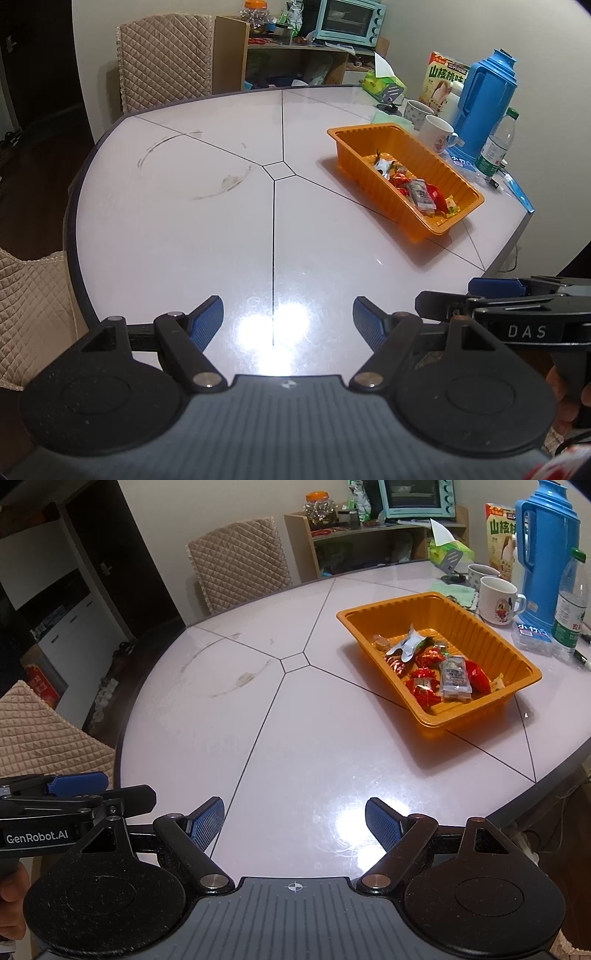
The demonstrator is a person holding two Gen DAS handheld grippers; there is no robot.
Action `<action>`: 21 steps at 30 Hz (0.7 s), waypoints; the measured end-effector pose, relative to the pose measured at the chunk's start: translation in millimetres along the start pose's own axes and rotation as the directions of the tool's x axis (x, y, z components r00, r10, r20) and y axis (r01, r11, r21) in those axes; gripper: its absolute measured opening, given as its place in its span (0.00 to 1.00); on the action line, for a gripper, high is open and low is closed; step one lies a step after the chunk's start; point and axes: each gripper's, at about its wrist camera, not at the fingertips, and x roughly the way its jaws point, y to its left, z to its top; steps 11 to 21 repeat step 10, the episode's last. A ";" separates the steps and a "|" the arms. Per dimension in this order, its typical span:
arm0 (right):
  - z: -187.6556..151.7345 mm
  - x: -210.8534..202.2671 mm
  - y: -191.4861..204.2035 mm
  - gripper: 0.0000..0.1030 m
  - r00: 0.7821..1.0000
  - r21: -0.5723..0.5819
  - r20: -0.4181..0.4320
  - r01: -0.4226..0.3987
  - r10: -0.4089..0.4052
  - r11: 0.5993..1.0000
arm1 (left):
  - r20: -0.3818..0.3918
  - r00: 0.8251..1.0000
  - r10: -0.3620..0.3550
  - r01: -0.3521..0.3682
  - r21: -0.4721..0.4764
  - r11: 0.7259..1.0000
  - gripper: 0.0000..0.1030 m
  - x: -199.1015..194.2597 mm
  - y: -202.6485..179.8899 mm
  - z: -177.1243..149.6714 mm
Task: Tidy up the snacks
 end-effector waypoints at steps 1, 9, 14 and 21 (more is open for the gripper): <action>-0.4 0.0 0.3 0.81 1.000 0.001 0.000 0.001 -0.001 1.000 | 0.000 1.000 -0.001 0.001 0.001 1.000 0.73 0.0 0.3 0.1; -0.5 0.3 3.8 0.81 1.000 0.010 0.006 0.012 -0.012 1.000 | 0.002 1.000 -0.012 0.012 0.010 1.000 0.73 0.8 4.6 0.5; -0.7 0.4 4.2 0.81 1.000 0.012 0.006 0.014 -0.015 1.000 | 0.001 1.000 -0.014 0.014 0.011 1.000 0.73 1.1 5.4 0.8; -0.7 0.4 4.2 0.81 1.000 0.012 0.006 0.014 -0.015 1.000 | 0.001 1.000 -0.014 0.014 0.011 1.000 0.73 1.1 5.4 0.8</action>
